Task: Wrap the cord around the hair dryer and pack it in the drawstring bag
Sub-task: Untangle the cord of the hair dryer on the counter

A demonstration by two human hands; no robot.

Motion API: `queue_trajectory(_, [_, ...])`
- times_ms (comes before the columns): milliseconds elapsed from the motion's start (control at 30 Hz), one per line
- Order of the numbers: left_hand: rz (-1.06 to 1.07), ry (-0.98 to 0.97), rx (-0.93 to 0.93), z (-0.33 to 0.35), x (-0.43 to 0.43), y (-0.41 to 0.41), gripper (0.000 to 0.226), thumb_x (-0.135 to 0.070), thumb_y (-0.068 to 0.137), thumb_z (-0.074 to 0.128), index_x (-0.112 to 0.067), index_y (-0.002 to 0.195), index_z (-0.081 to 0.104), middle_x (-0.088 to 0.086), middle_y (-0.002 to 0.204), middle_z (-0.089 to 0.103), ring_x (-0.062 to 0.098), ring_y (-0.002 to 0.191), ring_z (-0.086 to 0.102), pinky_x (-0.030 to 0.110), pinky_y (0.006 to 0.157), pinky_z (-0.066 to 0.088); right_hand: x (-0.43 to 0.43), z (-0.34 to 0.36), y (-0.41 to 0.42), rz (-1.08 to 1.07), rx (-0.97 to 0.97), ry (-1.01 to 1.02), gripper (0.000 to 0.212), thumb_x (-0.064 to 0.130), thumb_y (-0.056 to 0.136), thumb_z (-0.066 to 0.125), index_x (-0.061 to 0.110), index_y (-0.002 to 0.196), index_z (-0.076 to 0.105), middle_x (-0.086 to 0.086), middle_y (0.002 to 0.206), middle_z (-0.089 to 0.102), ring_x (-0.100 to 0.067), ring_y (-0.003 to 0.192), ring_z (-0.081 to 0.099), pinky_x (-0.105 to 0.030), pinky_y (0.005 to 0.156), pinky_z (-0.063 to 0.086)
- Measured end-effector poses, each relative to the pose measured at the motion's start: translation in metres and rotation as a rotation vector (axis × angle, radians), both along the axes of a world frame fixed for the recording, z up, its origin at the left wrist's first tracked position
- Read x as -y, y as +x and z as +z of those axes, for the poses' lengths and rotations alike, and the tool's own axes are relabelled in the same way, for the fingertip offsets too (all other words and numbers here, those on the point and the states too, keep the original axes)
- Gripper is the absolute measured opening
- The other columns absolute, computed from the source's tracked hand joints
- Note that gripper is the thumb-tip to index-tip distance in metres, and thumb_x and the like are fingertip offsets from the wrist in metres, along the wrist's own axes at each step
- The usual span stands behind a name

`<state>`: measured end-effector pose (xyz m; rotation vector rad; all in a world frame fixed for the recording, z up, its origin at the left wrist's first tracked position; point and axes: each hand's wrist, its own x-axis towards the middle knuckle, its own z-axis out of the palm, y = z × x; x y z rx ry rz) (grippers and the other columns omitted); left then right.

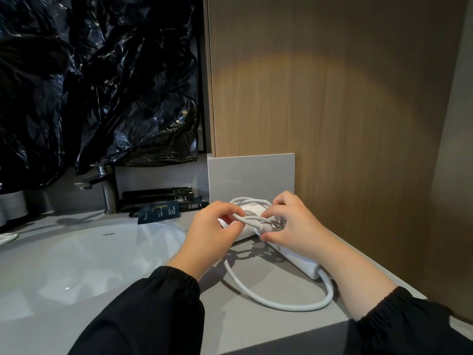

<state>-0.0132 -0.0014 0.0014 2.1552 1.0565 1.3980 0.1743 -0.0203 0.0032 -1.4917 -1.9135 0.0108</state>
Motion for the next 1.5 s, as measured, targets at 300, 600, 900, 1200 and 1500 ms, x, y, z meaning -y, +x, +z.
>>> queue_trajectory(300, [0.035, -0.003, 0.017, 0.003, 0.005, -0.001, 0.016, -0.009, 0.083, 0.066, -0.025, 0.086, 0.070, -0.002, 0.077, 0.063, -0.003, 0.069, 0.052, 0.006, 0.058, 0.039, 0.005, -0.001, -0.001, 0.077, -0.094, 0.039, 0.014, 0.027, 0.077, 0.078, 0.025, 0.090, 0.073, 0.007, 0.092, 0.056, -0.012, 0.097, 0.042, -0.027, 0.081, 0.038])
queue_trajectory(600, [0.133, 0.129, -0.115, 0.002, 0.008, -0.003, 0.028, -0.017, 0.086, 0.065, -0.026, 0.112, 0.068, -0.008, 0.077, 0.061, 0.004, 0.072, 0.053, 0.014, 0.068, 0.042, 0.013, -0.003, -0.001, 0.043, -0.155, 0.076, 0.022, 0.022, 0.079, 0.068, 0.029, 0.099, 0.070, 0.011, 0.091, 0.065, -0.003, 0.090, 0.056, -0.018, 0.074, 0.046])
queue_trajectory(900, [0.136, 0.145, -0.144, -0.002, 0.010, 0.000, 0.028, -0.013, 0.087, 0.064, -0.022, 0.112, 0.071, -0.013, 0.055, 0.047, 0.004, 0.056, 0.046, 0.013, 0.058, 0.034, 0.014, -0.002, -0.007, 0.082, -0.055, 0.033, 0.010, 0.029, 0.081, 0.069, 0.030, 0.091, 0.066, 0.007, 0.071, 0.065, -0.012, 0.066, 0.057, -0.031, 0.060, 0.046])
queue_trajectory(1200, [0.107, 0.070, -0.191, -0.006, 0.007, -0.003, 0.022, -0.014, 0.087, 0.058, -0.029, 0.096, 0.071, -0.008, 0.057, 0.053, 0.008, 0.059, 0.047, 0.026, 0.060, 0.040, 0.017, 0.005, 0.002, 0.024, -0.626, 0.338, 0.020, 0.011, 0.094, 0.055, 0.009, 0.078, 0.067, -0.008, 0.070, 0.064, -0.016, 0.063, 0.055, -0.028, 0.064, 0.046])
queue_trajectory(1500, [0.145, 0.166, -0.180, 0.002, -0.003, 0.002, 0.060, -0.014, 0.089, 0.061, -0.024, 0.143, 0.038, -0.007, 0.143, 0.038, 0.009, 0.135, 0.027, 0.017, 0.107, 0.017, 0.029, 0.012, 0.022, 0.675, -1.268, -0.212, 0.019, 0.013, 0.079, 0.058, 0.002, 0.078, 0.073, -0.004, 0.052, 0.043, -0.015, 0.046, 0.041, -0.027, 0.051, 0.042])
